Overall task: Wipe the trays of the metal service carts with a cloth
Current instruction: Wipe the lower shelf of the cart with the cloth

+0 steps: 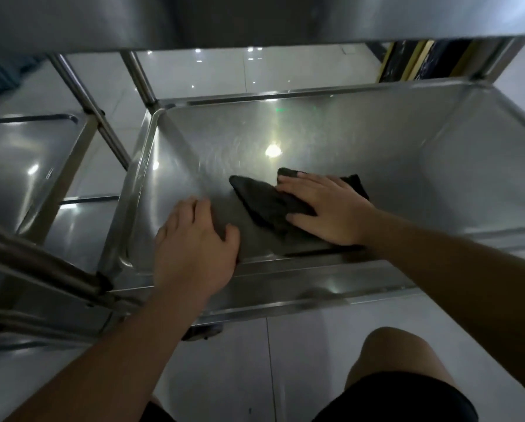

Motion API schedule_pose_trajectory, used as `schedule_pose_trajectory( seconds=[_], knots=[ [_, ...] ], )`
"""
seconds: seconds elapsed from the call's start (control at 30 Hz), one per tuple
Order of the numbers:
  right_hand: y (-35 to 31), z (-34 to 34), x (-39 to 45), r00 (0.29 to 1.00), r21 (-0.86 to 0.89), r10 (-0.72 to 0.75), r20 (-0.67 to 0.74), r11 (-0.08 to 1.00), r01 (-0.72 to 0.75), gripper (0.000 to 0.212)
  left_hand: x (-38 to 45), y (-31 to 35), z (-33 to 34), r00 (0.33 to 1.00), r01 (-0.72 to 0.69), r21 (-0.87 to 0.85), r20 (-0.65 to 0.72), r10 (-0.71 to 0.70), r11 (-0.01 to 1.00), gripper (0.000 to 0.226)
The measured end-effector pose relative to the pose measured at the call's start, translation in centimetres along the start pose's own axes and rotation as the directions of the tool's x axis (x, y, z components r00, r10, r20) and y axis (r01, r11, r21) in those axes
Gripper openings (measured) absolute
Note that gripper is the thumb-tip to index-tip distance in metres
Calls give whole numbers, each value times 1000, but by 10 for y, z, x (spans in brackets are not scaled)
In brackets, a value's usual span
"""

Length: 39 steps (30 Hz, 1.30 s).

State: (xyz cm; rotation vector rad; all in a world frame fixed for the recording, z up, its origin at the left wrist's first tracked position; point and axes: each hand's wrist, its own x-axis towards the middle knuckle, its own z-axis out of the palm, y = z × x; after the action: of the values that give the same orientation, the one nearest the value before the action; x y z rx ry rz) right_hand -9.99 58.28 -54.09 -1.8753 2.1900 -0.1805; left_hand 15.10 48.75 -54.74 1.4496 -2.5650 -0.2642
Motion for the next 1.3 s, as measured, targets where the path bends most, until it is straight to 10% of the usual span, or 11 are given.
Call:
schedule_pose_trajectory(
  seconds=[0.13, 0.33, 0.77, 1.3],
  knots=[
    [67, -12, -61, 956, -5, 281, -89, 959, -282, 75, -2, 0, -1, 1000, -21, 5, -1, 21, 1000, 66],
    [119, -26, -101, 633, 89, 763, -132, 645, -759, 82, -1, -1, -1, 1000, -21, 14, 15, 21, 1000, 75],
    [-29, 10, -50, 881, 0, 456, -126, 888, -459, 69, -1, -3, -5, 998, -27, -6, 51, 28, 1000, 73],
    [-28, 19, -53, 892, 16, 419, -169, 906, -423, 71, -2, -3, -7, 998, -33, -7, 58, 33, 999, 73]
  ],
)
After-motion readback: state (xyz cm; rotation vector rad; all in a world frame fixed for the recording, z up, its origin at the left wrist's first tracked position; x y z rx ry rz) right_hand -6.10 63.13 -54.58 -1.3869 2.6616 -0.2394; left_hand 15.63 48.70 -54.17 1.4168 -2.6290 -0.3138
